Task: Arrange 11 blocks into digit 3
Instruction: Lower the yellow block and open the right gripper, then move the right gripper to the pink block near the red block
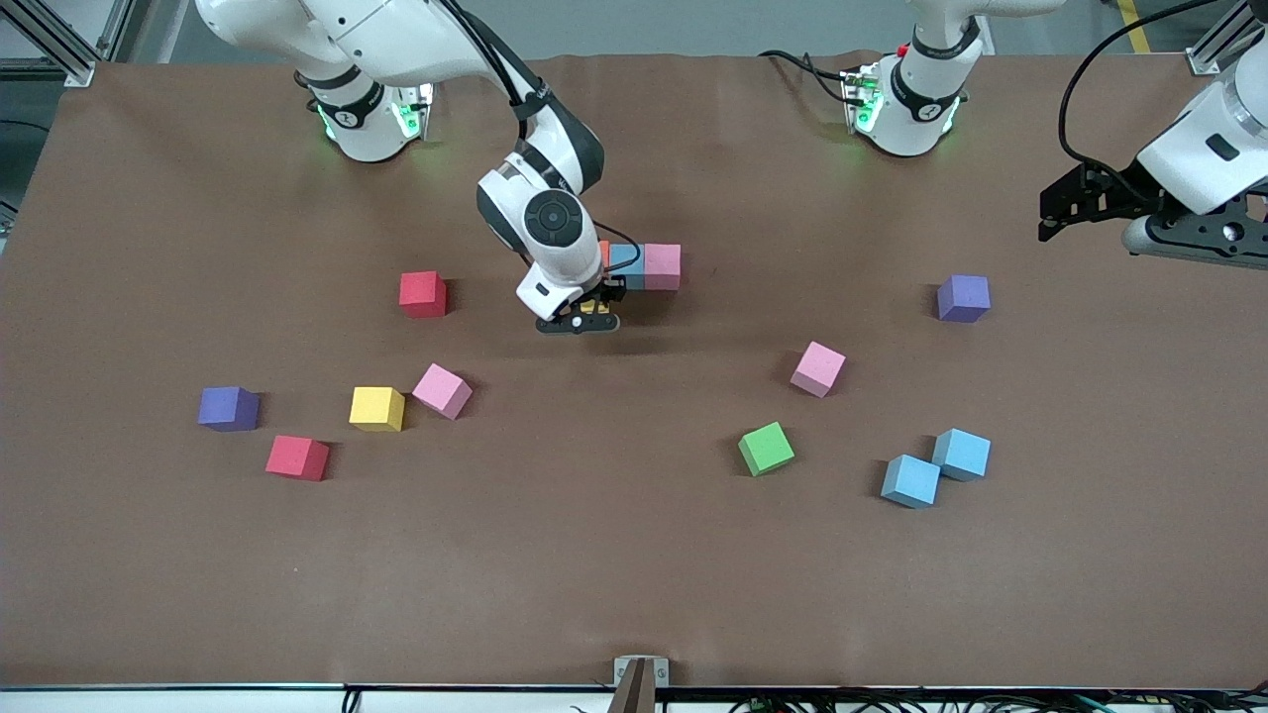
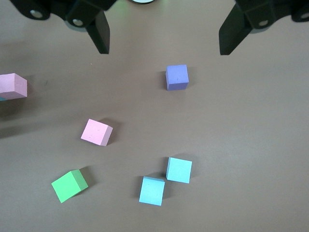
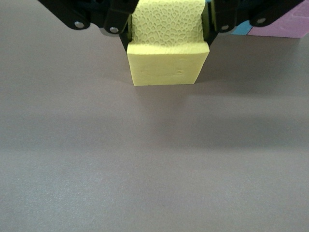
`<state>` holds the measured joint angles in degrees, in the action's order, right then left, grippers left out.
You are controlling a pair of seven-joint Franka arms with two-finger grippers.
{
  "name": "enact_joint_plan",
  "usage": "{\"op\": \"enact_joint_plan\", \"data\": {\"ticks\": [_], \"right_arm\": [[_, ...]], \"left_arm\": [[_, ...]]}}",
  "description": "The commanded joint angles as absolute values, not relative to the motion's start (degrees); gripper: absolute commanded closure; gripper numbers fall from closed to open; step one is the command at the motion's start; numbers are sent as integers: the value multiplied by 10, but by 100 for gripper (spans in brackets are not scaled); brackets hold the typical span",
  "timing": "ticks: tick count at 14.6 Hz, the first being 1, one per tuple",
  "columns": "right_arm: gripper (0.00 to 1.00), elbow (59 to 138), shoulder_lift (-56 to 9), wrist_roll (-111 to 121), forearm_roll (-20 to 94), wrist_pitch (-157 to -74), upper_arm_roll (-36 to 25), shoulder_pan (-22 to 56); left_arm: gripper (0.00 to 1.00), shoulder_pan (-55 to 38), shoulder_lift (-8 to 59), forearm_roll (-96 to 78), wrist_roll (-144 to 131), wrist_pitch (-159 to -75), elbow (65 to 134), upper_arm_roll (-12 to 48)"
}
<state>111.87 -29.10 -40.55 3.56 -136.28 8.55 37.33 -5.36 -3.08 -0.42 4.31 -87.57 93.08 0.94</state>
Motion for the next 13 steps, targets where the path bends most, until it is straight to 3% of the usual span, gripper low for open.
{"op": "enact_joint_plan", "data": {"ticks": [1, 3, 4, 5, 11, 13], "right_arm": [[53, 1137, -290, -412, 40, -1359, 78, 381], [45, 1137, -290, -412, 40, -1358, 78, 381], [18, 1137, -290, -413, 40, -1358, 78, 381], [0, 1136, -290, -414, 40, -1358, 78, 381], [0, 1118, -281, -414, 44, -1349, 74, 374], [0, 1077, -273, -412, 47, -1295, 51, 374]], "left_arm": [[0, -55, -42, -18, 54, -880, 936, 7], [0, -55, -42, -18, 54, -880, 936, 7], [0, -56, -42, -18, 53, -880, 936, 7], [0, -55, -42, -18, 54, -880, 936, 7], [0, -56, -41, -18, 54, -881, 936, 8], [0, -56, -41, -18, 54, -880, 936, 8]]}}
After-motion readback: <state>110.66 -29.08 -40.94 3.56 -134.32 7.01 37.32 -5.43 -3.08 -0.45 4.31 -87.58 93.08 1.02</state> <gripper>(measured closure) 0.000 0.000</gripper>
